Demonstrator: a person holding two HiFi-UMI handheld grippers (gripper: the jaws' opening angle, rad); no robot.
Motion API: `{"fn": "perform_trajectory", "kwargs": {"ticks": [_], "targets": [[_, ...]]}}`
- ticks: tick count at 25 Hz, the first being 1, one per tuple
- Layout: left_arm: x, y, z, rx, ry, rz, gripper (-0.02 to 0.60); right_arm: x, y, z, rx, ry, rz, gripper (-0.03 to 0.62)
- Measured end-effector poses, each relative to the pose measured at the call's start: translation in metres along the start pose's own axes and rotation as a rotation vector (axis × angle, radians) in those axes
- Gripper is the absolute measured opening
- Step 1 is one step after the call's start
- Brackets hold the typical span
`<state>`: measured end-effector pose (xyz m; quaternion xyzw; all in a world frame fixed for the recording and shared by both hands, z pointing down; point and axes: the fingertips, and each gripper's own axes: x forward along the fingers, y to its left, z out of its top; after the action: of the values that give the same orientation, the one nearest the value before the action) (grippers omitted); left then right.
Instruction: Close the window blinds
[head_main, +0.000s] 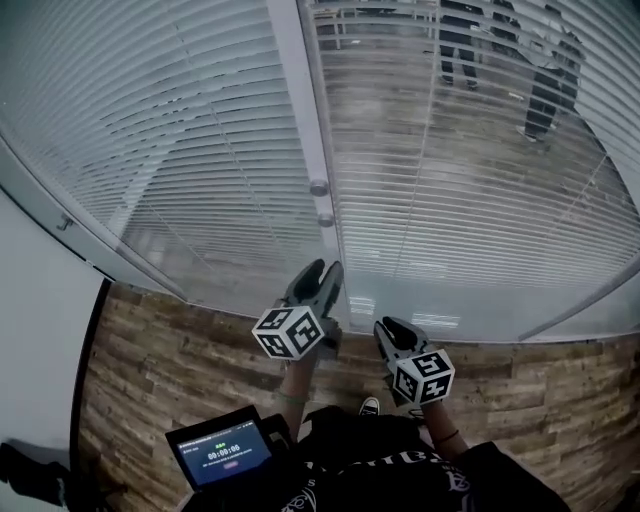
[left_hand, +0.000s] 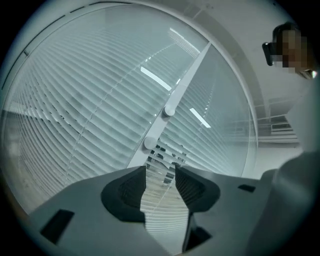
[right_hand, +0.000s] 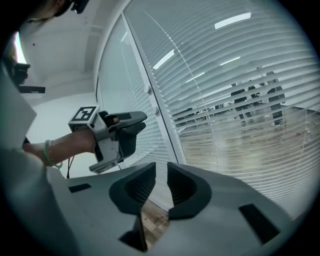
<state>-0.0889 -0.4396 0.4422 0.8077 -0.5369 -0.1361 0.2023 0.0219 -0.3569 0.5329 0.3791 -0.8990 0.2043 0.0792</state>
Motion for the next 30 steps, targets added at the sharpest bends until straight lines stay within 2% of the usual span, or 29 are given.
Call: {"fn": "perform_trajectory", "kwargs": {"ticks": [6, 8, 11, 13, 15, 17, 18, 19, 21, 23, 27, 28, 29, 30], "targets": [[0.032, 0.016, 0.039, -0.077, -0.076, 0.053, 0.179, 0.009, -0.003, 0.0, 0.015, 0.015, 0.017, 0.083], [0.042, 0.021, 0.046, -0.164, -0.107, 0.061, 0.179, 0.011, -0.007, 0.001, 0.019, 0.015, 0.01, 0.083], [0.057, 0.023, 0.045, -0.362, -0.146, 0.026, 0.179, 0.011, -0.015, 0.003, 0.027, 0.007, -0.019, 0.083], [0.063, 0.027, 0.045, -0.445, -0.165, 0.023, 0.179, 0.013, -0.022, 0.006, 0.034, 0.003, -0.041, 0.083], [0.063, 0.034, 0.044, -0.474, -0.173, 0.04, 0.159, 0.015, -0.027, 0.008, 0.045, -0.002, -0.061, 0.083], [0.063, 0.035, 0.044, -0.427, -0.162, 0.058, 0.146, 0.016, -0.032, 0.009, 0.053, -0.007, -0.082, 0.083], [0.062, 0.034, 0.045, -0.35, -0.14, 0.08, 0.127, 0.016, -0.033, 0.009, 0.056, -0.008, -0.091, 0.083], [0.061, 0.034, 0.047, -0.228, -0.105, 0.114, 0.126, 0.016, -0.034, 0.009, 0.059, -0.009, -0.098, 0.083], [0.06, 0.032, 0.049, 0.102, -0.01, 0.193, 0.126, 0.017, -0.033, 0.008, 0.06, -0.008, -0.106, 0.083], [0.06, 0.03, 0.047, 0.436, 0.078, 0.241, 0.126, 0.019, -0.03, 0.006, 0.051, 0.0, -0.112, 0.083], [0.062, 0.028, 0.041, 0.987, 0.191, 0.28, 0.126, 0.021, -0.025, 0.001, 0.033, 0.014, -0.12, 0.083], [0.063, 0.028, 0.039, 1.102, 0.208, 0.284, 0.126, 0.022, -0.025, 0.0, 0.036, 0.016, -0.122, 0.083], [0.063, 0.027, 0.038, 1.183, 0.218, 0.284, 0.126, 0.022, -0.025, 0.0, 0.038, 0.017, -0.124, 0.083], [0.063, 0.027, 0.037, 1.214, 0.218, 0.277, 0.126, 0.023, -0.025, -0.001, 0.04, 0.018, -0.127, 0.083]]}}
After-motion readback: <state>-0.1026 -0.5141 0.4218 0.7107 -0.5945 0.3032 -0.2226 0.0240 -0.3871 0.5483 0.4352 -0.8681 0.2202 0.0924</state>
